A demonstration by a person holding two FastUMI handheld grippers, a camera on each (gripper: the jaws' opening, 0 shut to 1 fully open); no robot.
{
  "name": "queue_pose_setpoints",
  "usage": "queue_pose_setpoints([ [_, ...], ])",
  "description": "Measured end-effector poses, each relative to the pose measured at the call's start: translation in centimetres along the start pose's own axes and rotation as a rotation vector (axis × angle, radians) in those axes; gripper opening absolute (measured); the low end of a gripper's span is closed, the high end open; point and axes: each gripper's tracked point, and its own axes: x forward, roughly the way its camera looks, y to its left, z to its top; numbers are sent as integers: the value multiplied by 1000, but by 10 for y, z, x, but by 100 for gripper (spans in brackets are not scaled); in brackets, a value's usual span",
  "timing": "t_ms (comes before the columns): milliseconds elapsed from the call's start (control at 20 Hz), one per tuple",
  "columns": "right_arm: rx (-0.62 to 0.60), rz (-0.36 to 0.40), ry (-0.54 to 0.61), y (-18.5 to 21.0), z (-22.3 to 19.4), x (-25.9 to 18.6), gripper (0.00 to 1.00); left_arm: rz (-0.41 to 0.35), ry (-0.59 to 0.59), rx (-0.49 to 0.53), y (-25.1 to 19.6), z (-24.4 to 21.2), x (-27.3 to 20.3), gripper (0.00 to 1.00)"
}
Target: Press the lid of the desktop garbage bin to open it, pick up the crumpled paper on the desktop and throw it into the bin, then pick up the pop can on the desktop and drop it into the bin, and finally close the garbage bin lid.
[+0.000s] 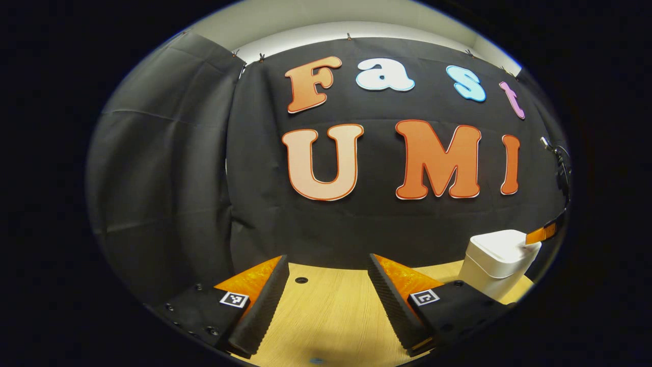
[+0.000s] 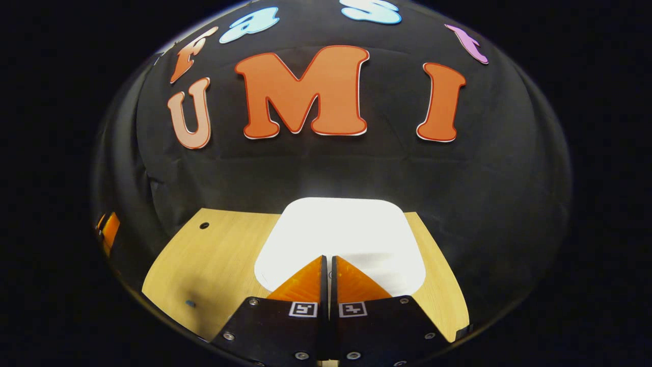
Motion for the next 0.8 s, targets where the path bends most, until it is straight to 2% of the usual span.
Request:
queue_pose_setpoints([
  [250, -23, -3, 19, 0, -5, 3, 1, 12, 32, -4, 4, -7, 0, 99],
  [550, -16, 13, 54, 1, -6, 4, 1, -9, 41, 3, -2, -11, -4, 99],
  [800, -76, 22, -61, 7, 20, -9, 1, -12, 21, 21, -1, -5, -9, 99],
])
